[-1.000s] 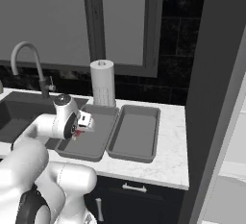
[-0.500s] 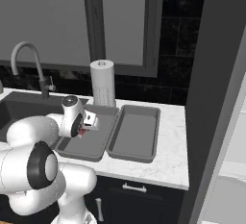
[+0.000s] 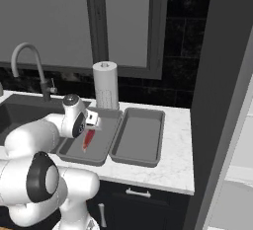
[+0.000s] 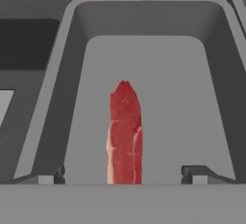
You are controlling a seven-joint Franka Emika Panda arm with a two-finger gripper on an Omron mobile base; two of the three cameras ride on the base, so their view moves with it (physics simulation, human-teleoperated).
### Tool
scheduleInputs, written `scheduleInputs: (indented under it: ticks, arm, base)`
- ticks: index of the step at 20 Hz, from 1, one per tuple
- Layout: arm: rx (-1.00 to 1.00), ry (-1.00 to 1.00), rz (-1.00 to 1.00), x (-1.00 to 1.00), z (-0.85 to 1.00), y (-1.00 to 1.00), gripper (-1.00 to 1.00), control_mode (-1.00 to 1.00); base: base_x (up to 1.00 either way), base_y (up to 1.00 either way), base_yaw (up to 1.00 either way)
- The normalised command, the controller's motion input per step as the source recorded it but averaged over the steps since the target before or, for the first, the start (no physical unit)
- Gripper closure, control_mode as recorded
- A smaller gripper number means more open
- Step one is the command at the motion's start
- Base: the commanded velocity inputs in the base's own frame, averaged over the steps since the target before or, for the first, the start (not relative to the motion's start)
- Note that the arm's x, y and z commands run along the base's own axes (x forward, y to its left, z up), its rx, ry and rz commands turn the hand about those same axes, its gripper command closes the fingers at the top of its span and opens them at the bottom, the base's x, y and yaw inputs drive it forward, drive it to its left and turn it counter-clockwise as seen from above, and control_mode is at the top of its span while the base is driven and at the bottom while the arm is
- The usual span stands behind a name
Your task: Place one bell pepper and one steak in each tupperware on the nearby counter, to pack two identical lunches.
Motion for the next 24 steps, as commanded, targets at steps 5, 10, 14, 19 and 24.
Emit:
scheduleInputs:
  ticks: [5,10,14,19,24]
  arm:
    - [0.00,-0.12,-0.01,-0.83,0.52,-0.23,-1.00,-1.00]
    - [0.00,-0.24,0.00,-1.00,0.58,-0.30,-1.00,-1.00]
    - [0.00,-0.28,0.00,-1.00,0.32,-0.33,-1.00,-1.00]
    - [0.00,-0.22,0.00,-1.00,0.10,-0.04,-1.00,-1.00]
    - [0.00,-0.22,0.00,-1.00,-0.01,0.00,-1.00,-1.00]
  base:
    - [0.00,0.00,0.00]
    - [0.00,0.00,0.00]
    - [0.00,0.00,0.00]
    - [0.00,0.00,0.00]
    - [0.00,0.00,0.00]
